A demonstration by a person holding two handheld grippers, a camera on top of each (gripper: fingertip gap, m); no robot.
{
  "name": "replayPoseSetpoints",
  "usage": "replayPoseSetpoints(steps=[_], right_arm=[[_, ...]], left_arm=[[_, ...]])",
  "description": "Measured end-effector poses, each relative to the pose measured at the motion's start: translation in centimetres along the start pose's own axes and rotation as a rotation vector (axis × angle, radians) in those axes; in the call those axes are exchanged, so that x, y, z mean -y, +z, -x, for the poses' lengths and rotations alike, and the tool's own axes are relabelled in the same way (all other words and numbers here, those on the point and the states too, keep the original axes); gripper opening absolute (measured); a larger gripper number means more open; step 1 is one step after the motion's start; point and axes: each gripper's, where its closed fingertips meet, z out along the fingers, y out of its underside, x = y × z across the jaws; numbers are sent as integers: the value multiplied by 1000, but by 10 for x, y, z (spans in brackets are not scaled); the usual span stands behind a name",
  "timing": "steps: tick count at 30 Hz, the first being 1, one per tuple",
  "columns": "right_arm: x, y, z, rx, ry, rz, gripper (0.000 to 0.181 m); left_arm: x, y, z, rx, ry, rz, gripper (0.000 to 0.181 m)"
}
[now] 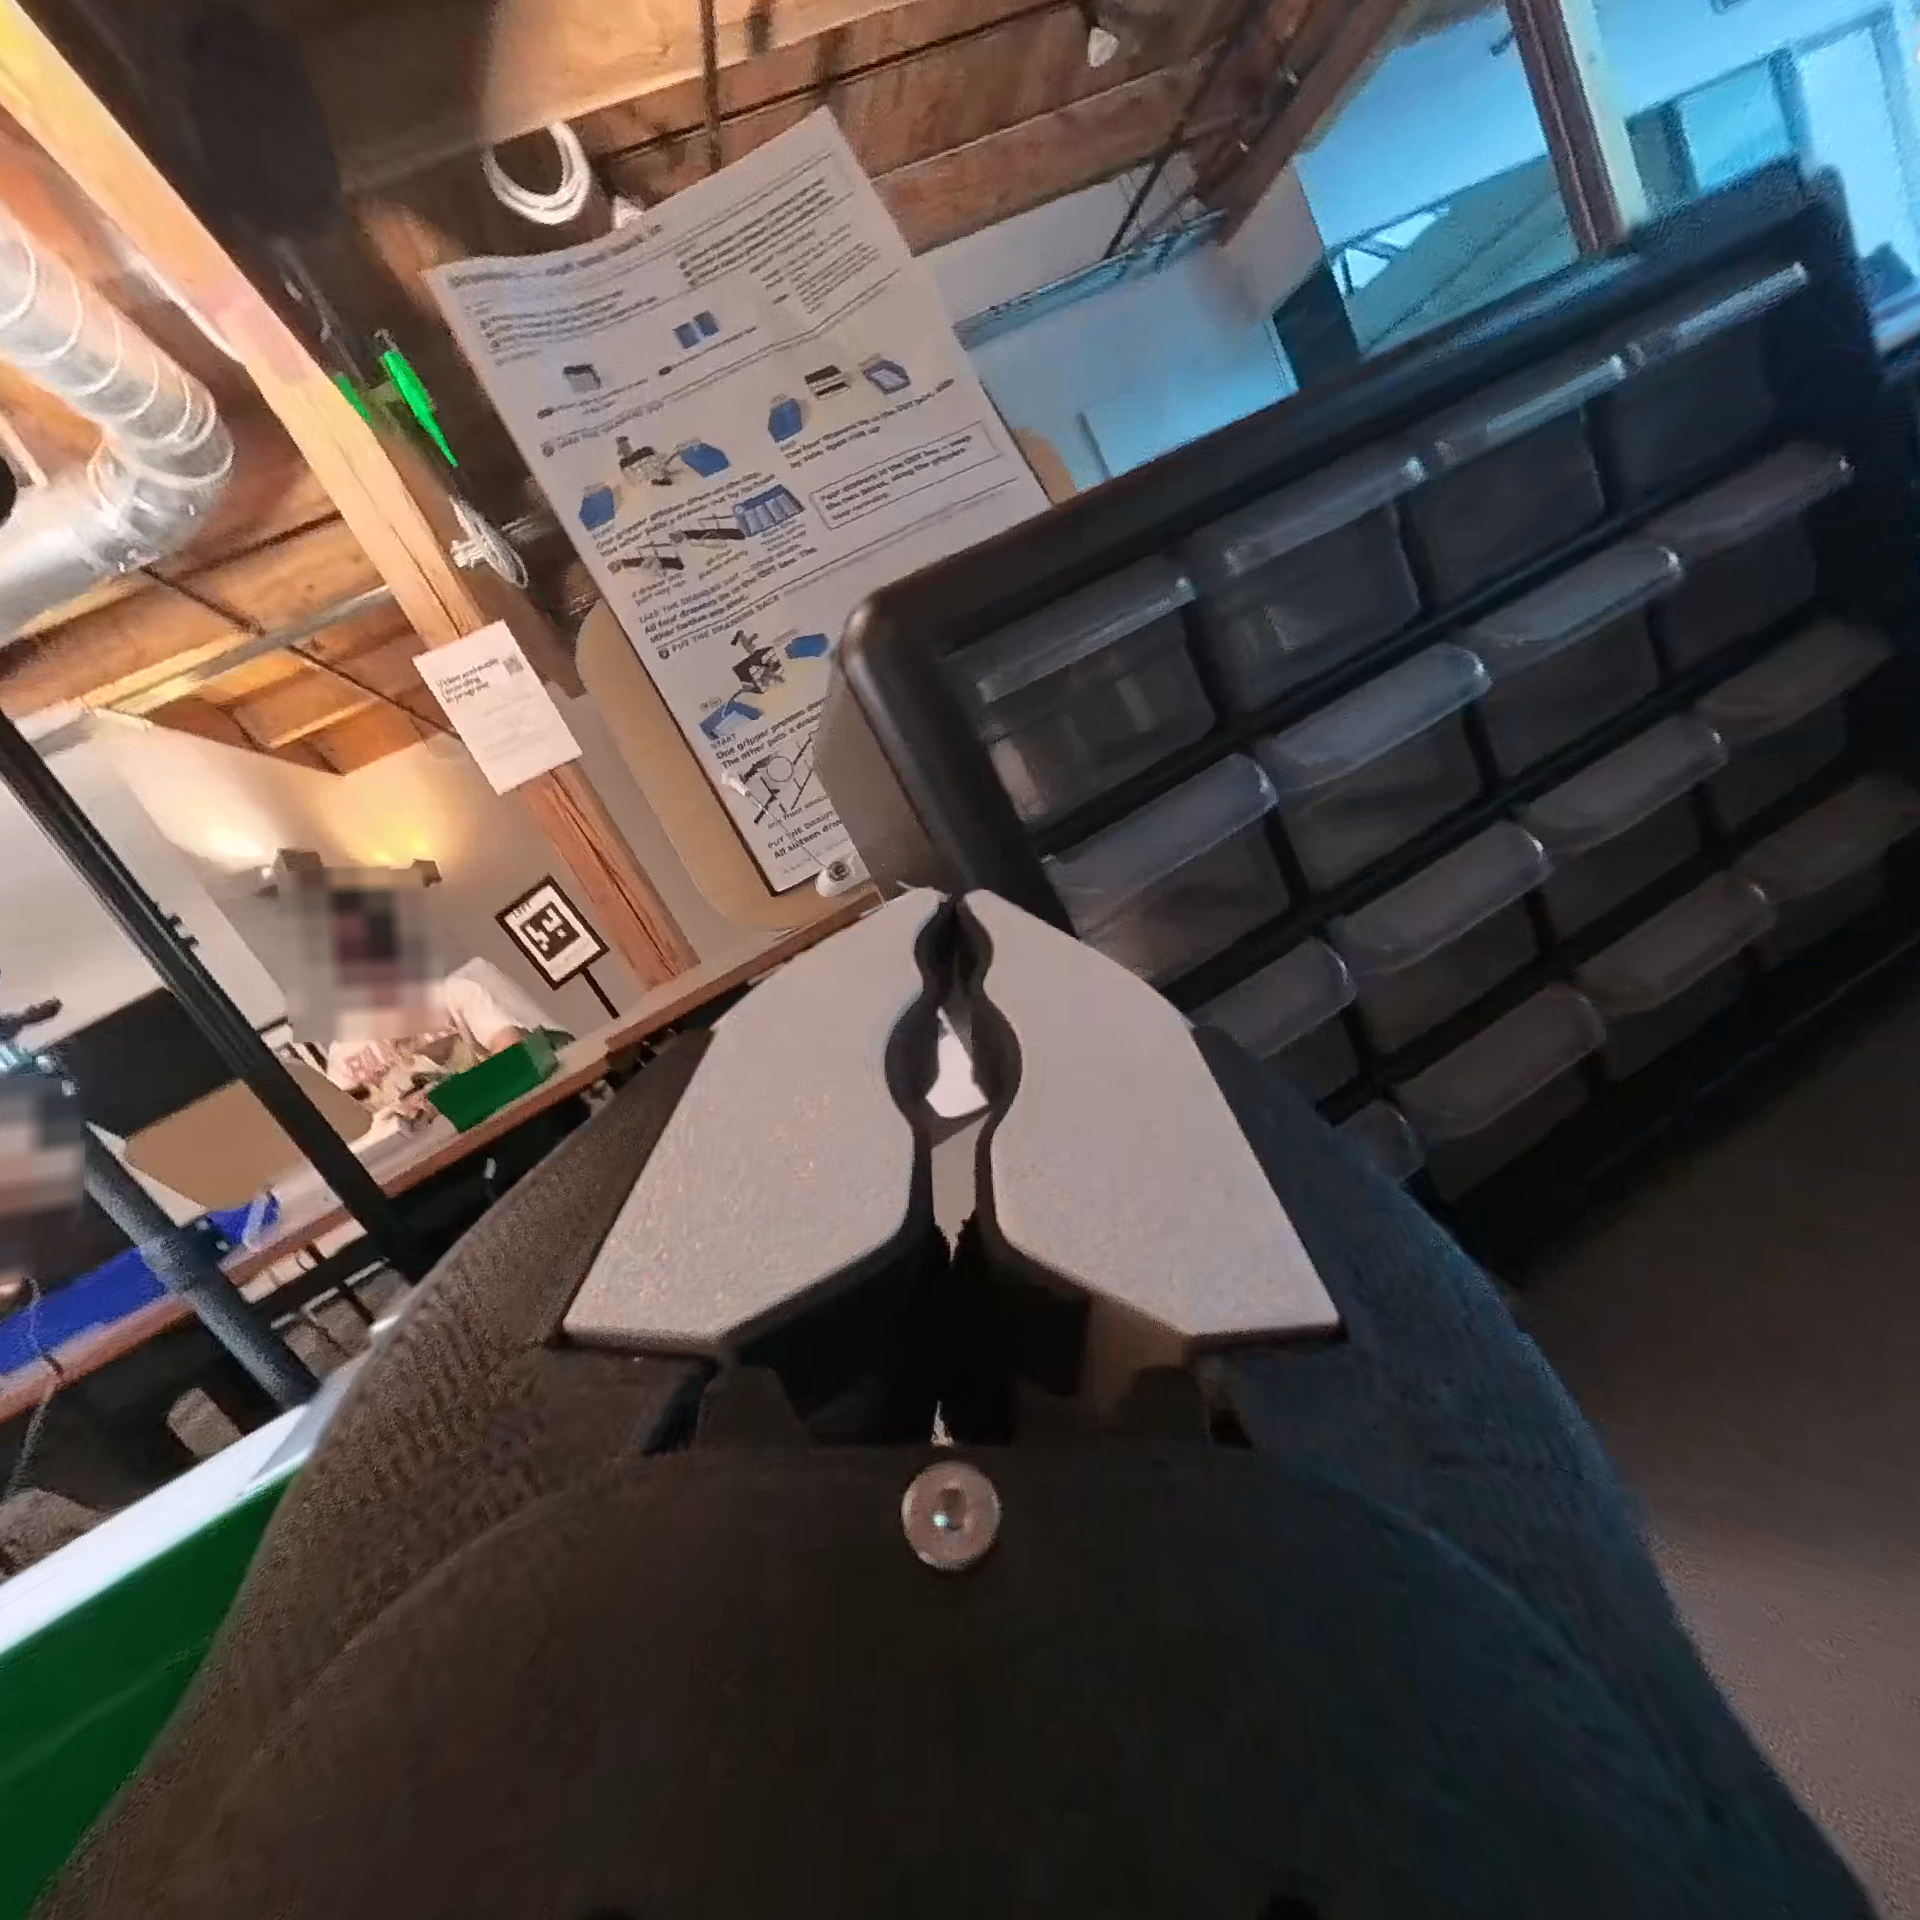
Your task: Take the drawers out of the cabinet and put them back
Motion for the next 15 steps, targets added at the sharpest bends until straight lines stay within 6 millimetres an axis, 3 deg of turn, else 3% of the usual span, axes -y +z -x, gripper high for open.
replayPoseSetpoints(steps=[3, 4, 7, 8, 10, 12, 14, 15], right_arm=[[3, 2, 8, 35, -46, 10, 0], [5, 3, 9, 33, -47, 3, 5], [15, 4, 14, 55, -32, -32, 43], [18, 4, 15, 56, -38, -41, 45], [19, 2, 13, 36, -97, -27, 0], [18, 2, 11, 26, -138, -4, 0], [20, 2, 14, 37, -142, -12, 4], [20, 2, 17, 45, -152, -15, 14]], left_arm=[[-3, 1, -5, -14, -9, 14, 7], [-2, 2, -6, -19, -40, 7, 23], [4, 2, -2, -8, -143, -28, 77], [5, 1, 1, 2, -174, -36, 88], [5, -3, 9, 20, -166, -40, 44], [1, -3, 12, 22, -152, -17, 0], [2, -3, 14, 28, -172, -25, 4], [4, -3, 13, 22, -184, -36, 20]])
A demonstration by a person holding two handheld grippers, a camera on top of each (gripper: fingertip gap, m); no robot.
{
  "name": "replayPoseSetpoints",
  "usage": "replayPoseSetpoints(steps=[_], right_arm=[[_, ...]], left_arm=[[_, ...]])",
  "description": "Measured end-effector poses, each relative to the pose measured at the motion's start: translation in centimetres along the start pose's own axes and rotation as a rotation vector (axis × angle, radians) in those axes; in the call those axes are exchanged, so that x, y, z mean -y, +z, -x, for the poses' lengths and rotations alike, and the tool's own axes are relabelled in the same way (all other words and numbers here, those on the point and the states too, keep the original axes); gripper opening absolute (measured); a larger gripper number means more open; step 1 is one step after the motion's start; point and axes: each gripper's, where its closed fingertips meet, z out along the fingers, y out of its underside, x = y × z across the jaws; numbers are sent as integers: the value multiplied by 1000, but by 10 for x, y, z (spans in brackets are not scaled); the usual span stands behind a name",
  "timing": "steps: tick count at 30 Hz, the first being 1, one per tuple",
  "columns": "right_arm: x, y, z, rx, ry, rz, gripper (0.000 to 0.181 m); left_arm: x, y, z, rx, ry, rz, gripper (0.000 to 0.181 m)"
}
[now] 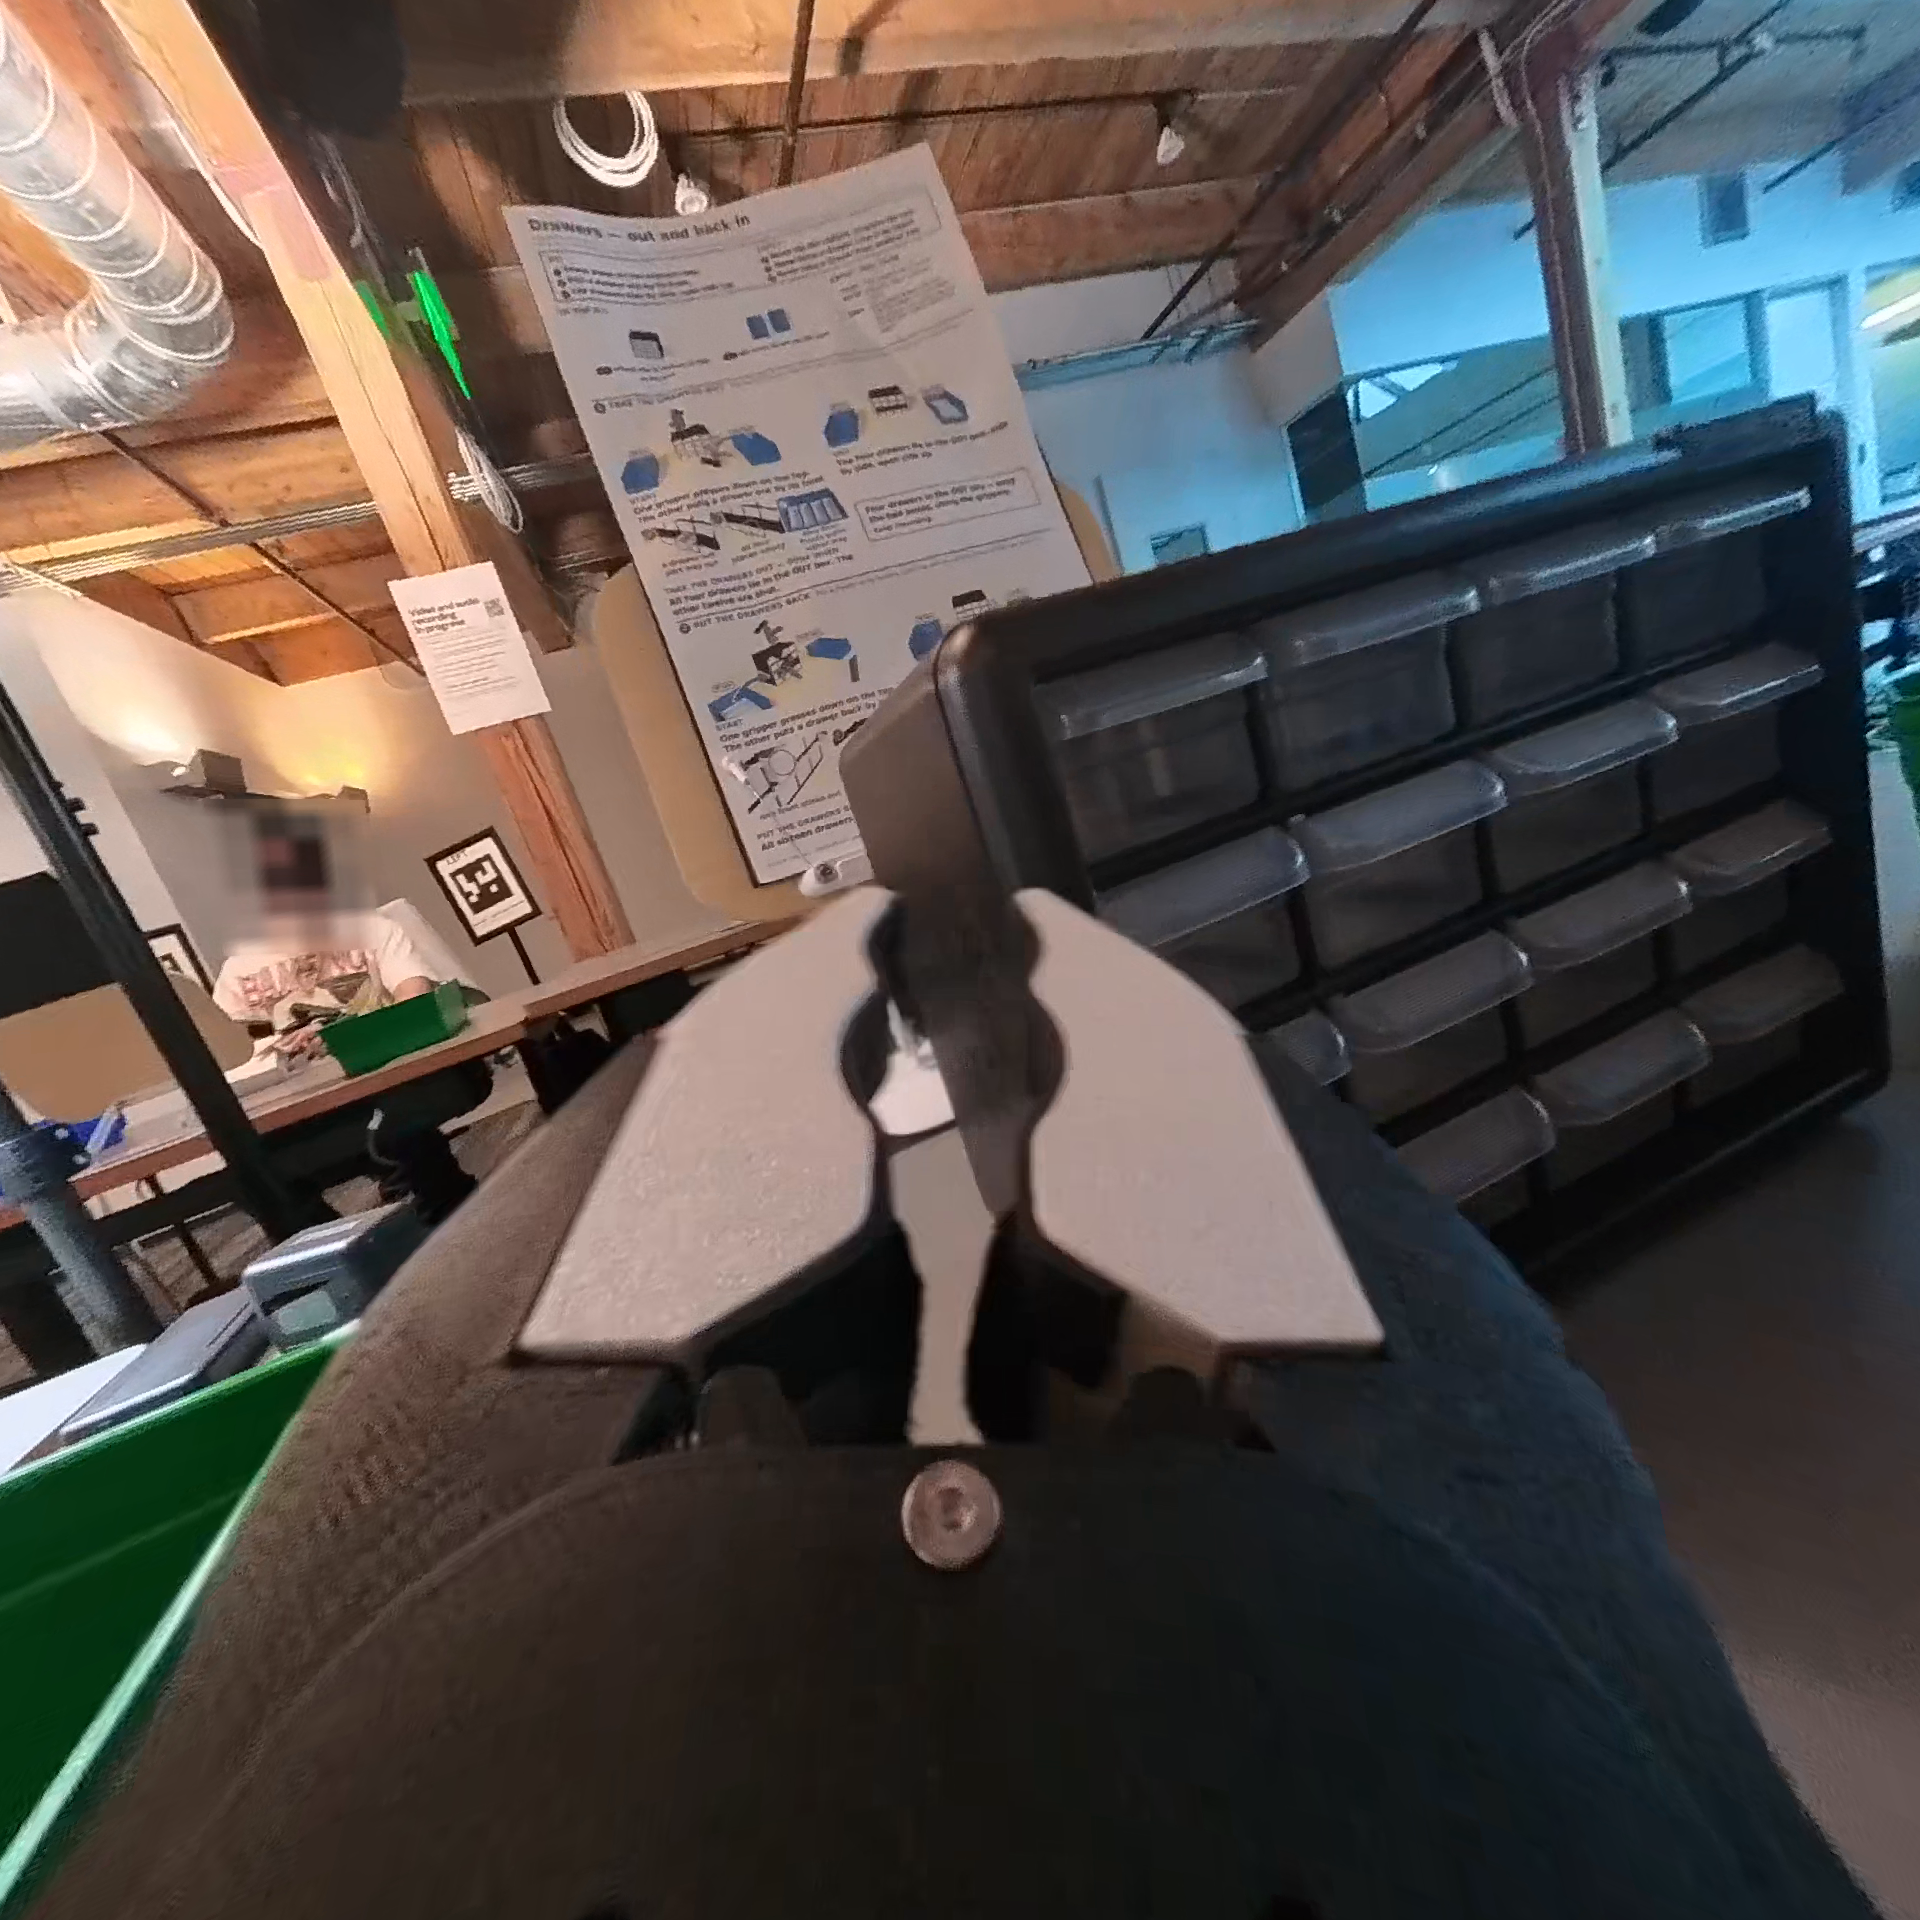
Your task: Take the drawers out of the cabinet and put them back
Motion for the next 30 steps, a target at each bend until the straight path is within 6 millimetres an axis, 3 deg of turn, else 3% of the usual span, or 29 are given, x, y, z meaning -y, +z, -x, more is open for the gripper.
replayPoseSetpoints(steps=[2, 3, 4, 6, 10, 12, 13, 15, 18, 19, 21, 22, 23, 24, 26, 27, 29, 30], right_arm=[[1, 2, 9, 31, -20, -6, 32], [0, 3, 14, 49, -15, -8, 36], [-1, 4, 19, 67, -5, -5, 32], [-5, 4, 23, 74, -50, 26, 0], [0, 4, 31, 97, -138, 14, 4], [-1, 6, 35, 108, -139, 17, 32], [-4, 7, 37, 113, -152, 33, 35], [-9, 7, 38, 118, -198, 60, 1], [-5, 6, 37, 114, -202, 48, 0], [-5, 6, 37, 113, -200, 47, 7], [-7, 7, 38, 112, -240, 61, 23], [-7, 7, 40, 118, -264, 65, 14], [-6, 7, 42, 126, -271, 63, 0], [-5, 7, 43, 131, -266, 59, 0], [-4, 7, 44, 129, -269, 55, 0], [-4, 7, 44, 128, -277, 53, 7], [-8, 9, 45, 128, -286, 73, 26], [-11, 9, 45, 132, -293, 87, 12]], left_arm=[[0, 1, -2, -3, -7, 0, 53], [-1, 2, -2, 1, 1, 12, 56], [-5, 2, -2, 6, 22, 32, 55], [-11, 1, -1, 8, 97, 68, 0], [-4, 1, -9, -24, 115, 32, 2], [-5, 3, -12, -34, 113, 33, 43], [-5, 3, -12, -29, 109, 35, 62], [-4, 2, -11, -28, 136, 32, 37], [-7, 1, -14, -45, 186, 49, 0], [-8, 2, -16, -49, 181, 50, 5], [-8, 3, -17, -53, 165, 50, 45], [-8, 4, -17, -47, 162, 50, 50], [-9, 3, -15, -40, 167, 54, 43], [-10, 2, -14, -41, 183, 61, 1], [-10, 2, -12, -33, 201, 61, 1], [-9, 2, -13, -35, 193, 56, 11], [-8, 4, -15, -42, 165, 53, 50], [-9, 4, -15, -39, 163, 57, 37]])
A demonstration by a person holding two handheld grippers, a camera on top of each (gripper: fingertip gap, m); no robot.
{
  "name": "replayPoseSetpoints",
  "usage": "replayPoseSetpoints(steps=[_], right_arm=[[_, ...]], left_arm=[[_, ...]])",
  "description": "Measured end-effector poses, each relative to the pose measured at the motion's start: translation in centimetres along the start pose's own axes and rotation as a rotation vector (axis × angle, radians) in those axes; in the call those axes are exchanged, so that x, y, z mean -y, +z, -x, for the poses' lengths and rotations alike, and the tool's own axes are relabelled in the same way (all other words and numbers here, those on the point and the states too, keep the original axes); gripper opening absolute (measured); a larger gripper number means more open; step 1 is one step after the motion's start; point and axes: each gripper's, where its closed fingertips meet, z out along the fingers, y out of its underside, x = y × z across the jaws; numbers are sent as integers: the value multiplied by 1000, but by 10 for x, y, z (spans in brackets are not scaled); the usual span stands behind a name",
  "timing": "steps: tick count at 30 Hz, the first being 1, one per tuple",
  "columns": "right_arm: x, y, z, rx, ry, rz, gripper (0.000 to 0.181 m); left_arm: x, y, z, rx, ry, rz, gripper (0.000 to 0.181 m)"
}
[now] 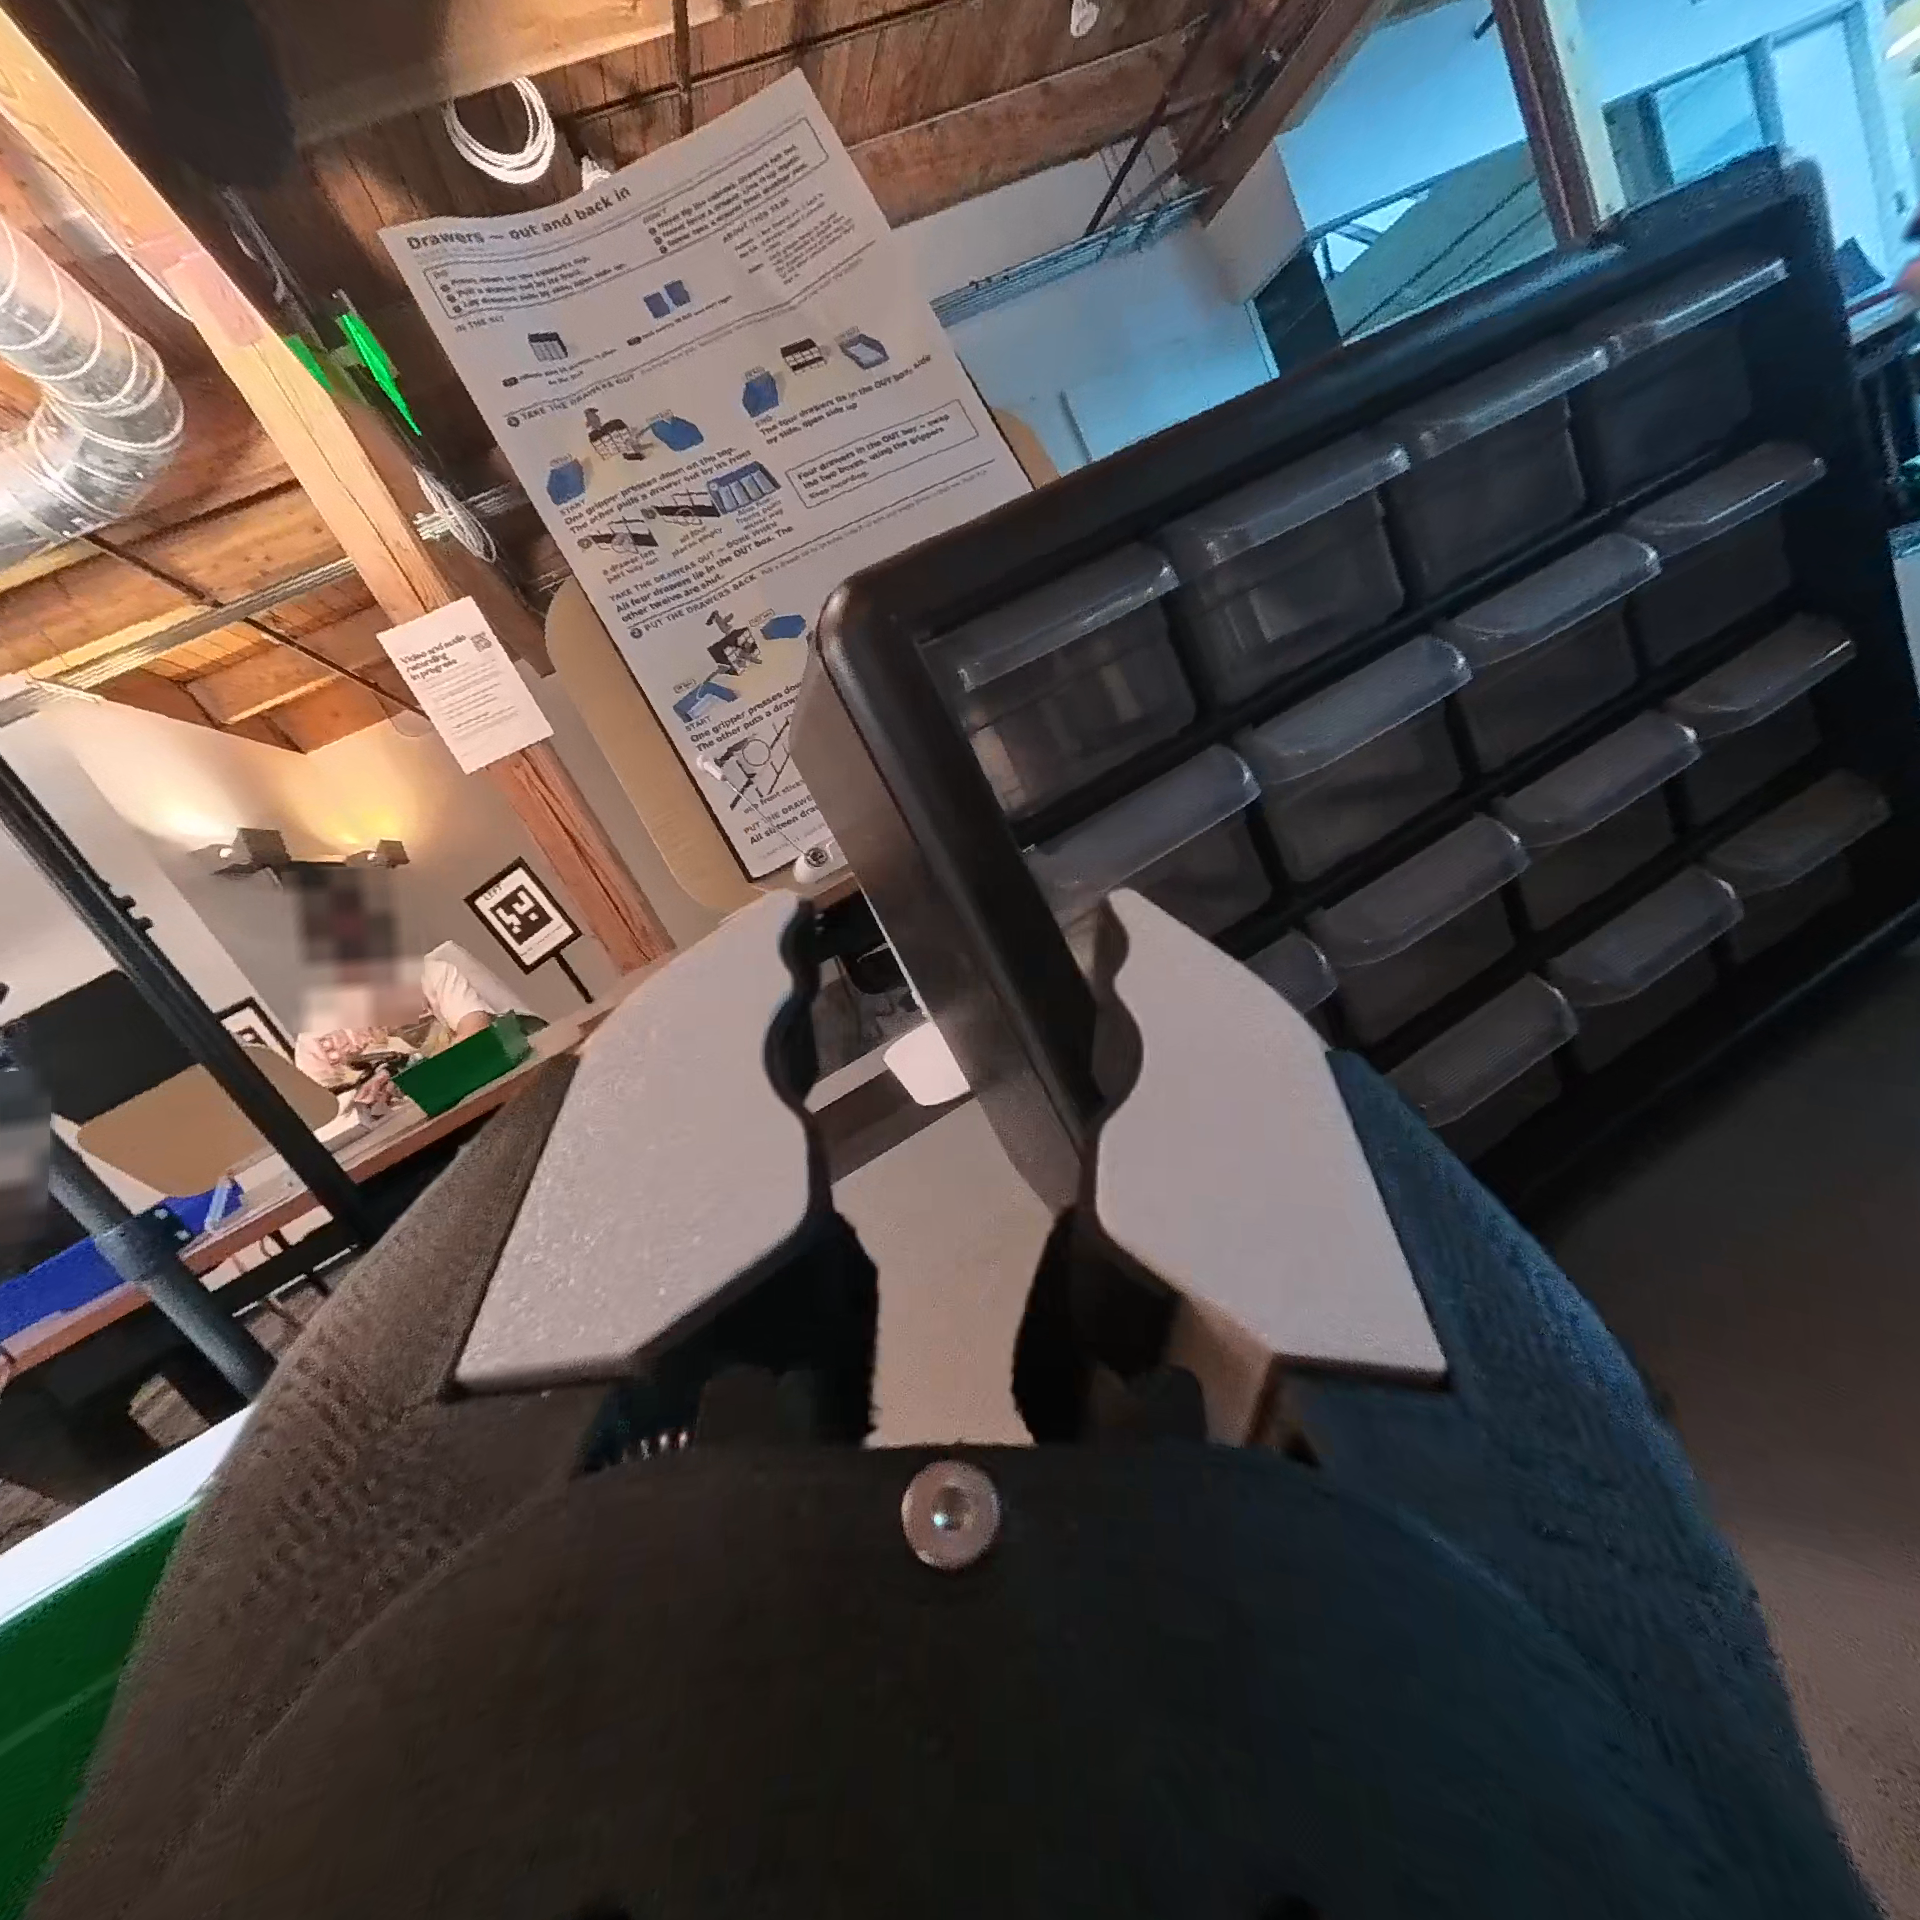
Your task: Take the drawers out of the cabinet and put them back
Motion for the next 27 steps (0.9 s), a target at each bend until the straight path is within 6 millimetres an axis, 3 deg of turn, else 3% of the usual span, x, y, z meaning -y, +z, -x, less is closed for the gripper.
replayPoseSetpoints(steps=[1, 3, 5, 7, 8, 10, 11, 13, 16, 17, 19, 20, 22, 25, 27], right_arm=[[-1, 0, 1, 6, -8, 6, 0], [0, 0, 1, 9, -4, 6, 0], [0, 0, 0, -2, 4, 3, 4], [-2, 0, -2, -9, 11, 11, 20], [-3, 0, -2, -12, 17, 14, 23], [-2, -1, -4, -18, 19, 9, 0], [-1, -1, -5, -19, 19, 7, 0], [-2, -1, -6, -21, 20, 11, 0], [-3, 0, -4, -19, 27, 15, 18], [-4, 0, -4, -19, 27, 17, 18], [-2, -1, -4, -17, 17, 9, 0], [-1, -1, -4, -15, 20, 9, 0], [-1, -1, -5, -19, 21, 6, 0], [2, 1, -4, -25, -19, 1, 24], [11, 2, -6, -40, -111, -17, 26]], left_arm=[[-1, 0, 0, 1, 13, 7, 25], [-3, -1, 0, -2, 52, 14, 0], [-1, 0, -1, -3, 45, 6, 23], [0, 0, -1, -4, 18, 1, 46], [-1, 1, -1, -2, 9, 6, 49], [-3, 0, 3, 13, 7, 16, 43], [-3, 0, 4, 19, 14, 12, 36], [-2, -1, 2, 3, 32, 10, 0], [0, -1, -2, -14, 43, -2, 4], [1, -1, -4, -19, 46, -4, 19], [0, 0, -4, -13, 40, 1, 40], [-1, 0, -3, -11, 33, 3, 41], [-1, -1, -4, -24, 45, 3, 0], [-3, 0, -5, -25, 60, 19, 0], [-4, 1, -8, -34, 60, 22, 5]])
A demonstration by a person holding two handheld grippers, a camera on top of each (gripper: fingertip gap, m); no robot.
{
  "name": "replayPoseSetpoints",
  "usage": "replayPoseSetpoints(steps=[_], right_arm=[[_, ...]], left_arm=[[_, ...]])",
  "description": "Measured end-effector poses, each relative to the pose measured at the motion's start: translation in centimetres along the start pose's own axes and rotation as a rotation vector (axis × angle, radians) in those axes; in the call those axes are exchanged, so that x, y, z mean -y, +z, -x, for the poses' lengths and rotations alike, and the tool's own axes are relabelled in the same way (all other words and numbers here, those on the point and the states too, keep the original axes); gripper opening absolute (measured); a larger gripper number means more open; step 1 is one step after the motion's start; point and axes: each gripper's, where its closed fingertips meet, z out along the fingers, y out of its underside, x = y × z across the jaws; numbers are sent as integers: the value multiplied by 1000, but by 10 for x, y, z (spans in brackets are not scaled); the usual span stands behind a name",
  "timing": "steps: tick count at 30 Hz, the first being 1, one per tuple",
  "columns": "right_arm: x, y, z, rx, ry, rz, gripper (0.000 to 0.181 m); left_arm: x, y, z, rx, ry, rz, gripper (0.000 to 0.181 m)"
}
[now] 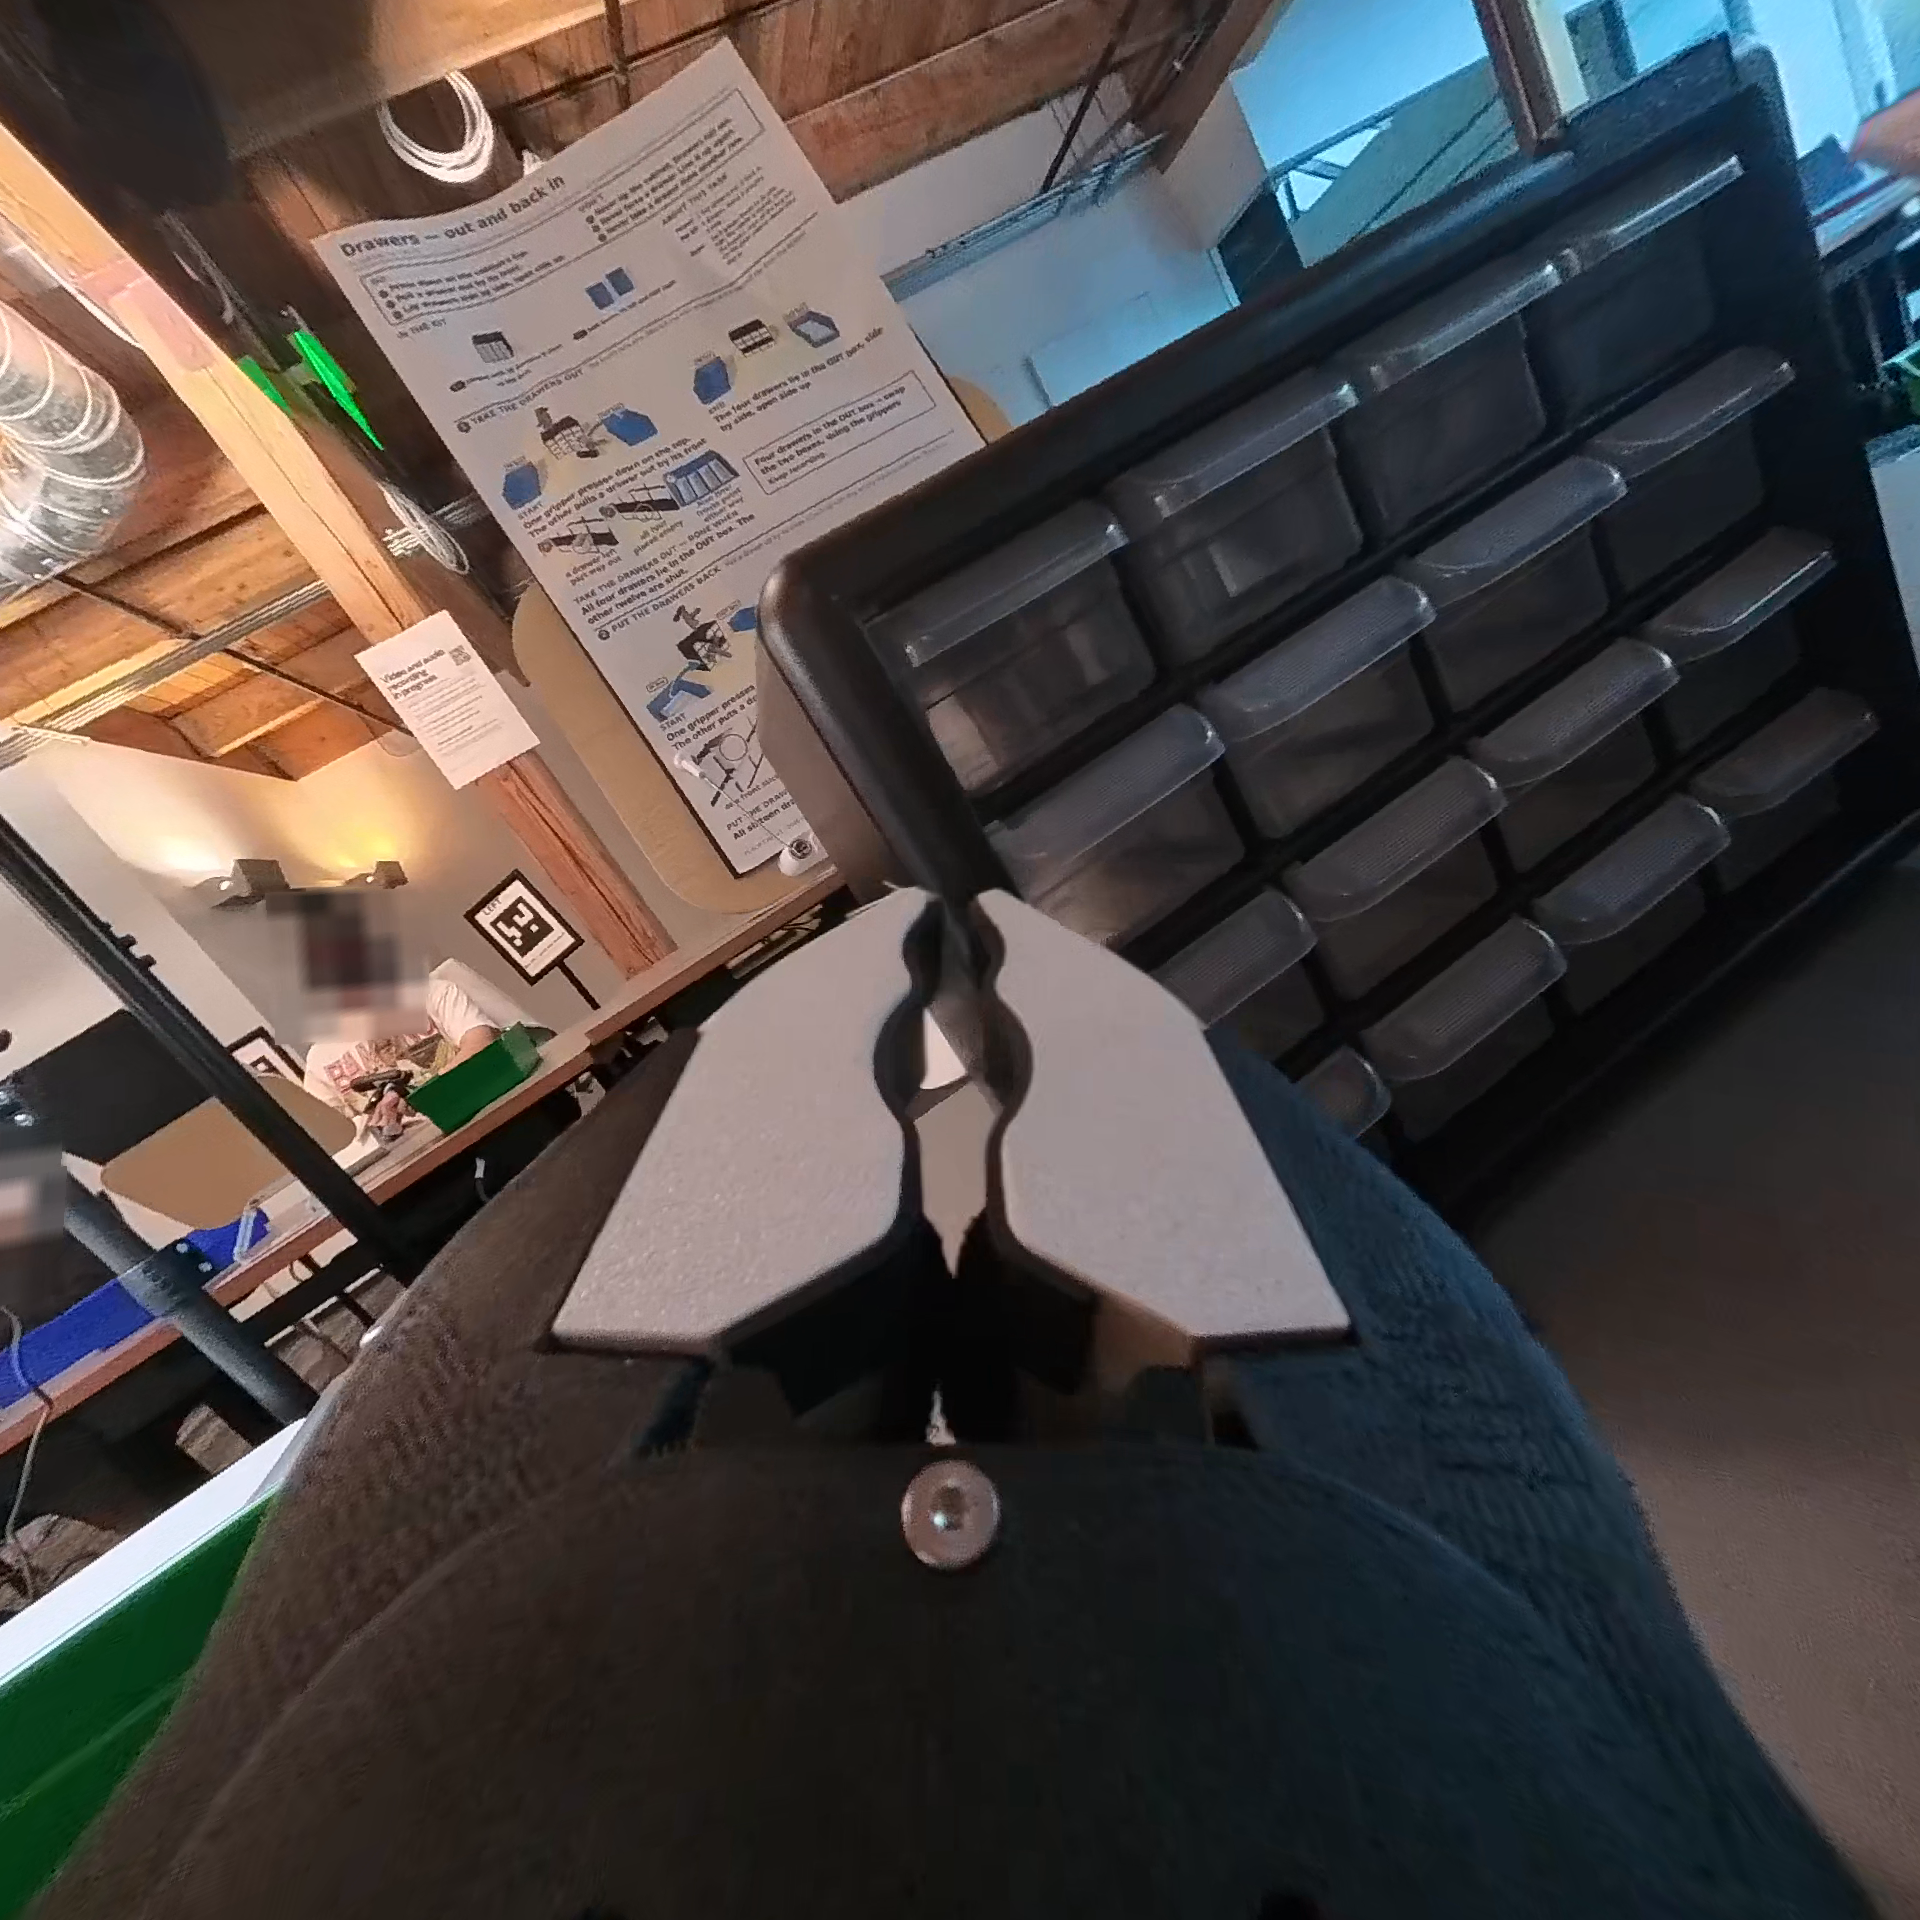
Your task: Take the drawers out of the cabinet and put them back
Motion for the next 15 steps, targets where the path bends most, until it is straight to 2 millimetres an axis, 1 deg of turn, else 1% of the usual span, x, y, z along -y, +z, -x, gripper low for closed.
replayPoseSetpoints(steps=[2, 4, 6, 8, 11, 15], right_arm=[[9, 2, -1, -12, -87, -14, 27], [11, 5, 1, -11, -145, -1, 28], [10, 7, 3, -10, -198, 19, 24], [6, 11, 4, -10, -252, 51, 20], [-1, 16, 6, -8, -303, 106, 23], [-8, 22, 13, 12, -388, 148, 22]], left_arm=[[0, 1, -1, 1, 3, 3, 21], [0, 1, -1, 2, 6, 5, 28], [0, 1, 0, 8, 0, 3, 35], [-1, 1, 1, 9, -12, 6, 36], [-2, 2, 0, 7, -11, 12, 37], [-3, 2, -3, -5, 2, 17, 37]])
